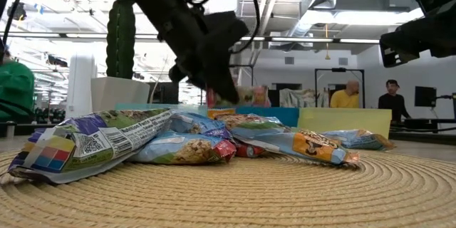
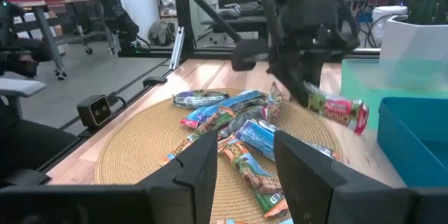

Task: Pick and place Granola Bars by type
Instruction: Put the red granola bar into the green bin

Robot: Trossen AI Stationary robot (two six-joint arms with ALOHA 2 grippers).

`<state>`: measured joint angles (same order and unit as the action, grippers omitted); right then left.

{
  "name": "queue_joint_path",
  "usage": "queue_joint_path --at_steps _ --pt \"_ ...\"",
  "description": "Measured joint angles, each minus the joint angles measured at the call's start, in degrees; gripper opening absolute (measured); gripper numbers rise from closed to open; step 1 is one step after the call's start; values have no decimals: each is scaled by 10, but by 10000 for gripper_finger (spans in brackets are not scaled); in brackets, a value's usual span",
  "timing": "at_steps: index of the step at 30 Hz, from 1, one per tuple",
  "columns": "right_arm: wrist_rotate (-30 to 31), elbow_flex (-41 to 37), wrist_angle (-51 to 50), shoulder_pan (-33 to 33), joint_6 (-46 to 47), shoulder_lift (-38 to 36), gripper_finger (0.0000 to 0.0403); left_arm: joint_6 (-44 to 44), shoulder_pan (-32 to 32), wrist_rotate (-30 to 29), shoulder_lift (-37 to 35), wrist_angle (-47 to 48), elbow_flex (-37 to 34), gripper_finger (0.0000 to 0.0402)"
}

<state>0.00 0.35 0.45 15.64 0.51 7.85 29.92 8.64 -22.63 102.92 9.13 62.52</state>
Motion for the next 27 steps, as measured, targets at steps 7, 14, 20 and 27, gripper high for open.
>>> queue_joint_path --at_steps 7,14,20,27 --pt "0 0 0 0 0 0 134 -34 0 -26 -40 -43 0 52" --pt "0 0 0 0 0 0 134 -81 1 -40 -80 -102 1 52" --pt "0 0 0 0 0 0 133 -93 4 -68 -86 -98 1 52" --pt "0 0 0 0 0 0 134 -94 -9 -73 -86 -90 1 52"
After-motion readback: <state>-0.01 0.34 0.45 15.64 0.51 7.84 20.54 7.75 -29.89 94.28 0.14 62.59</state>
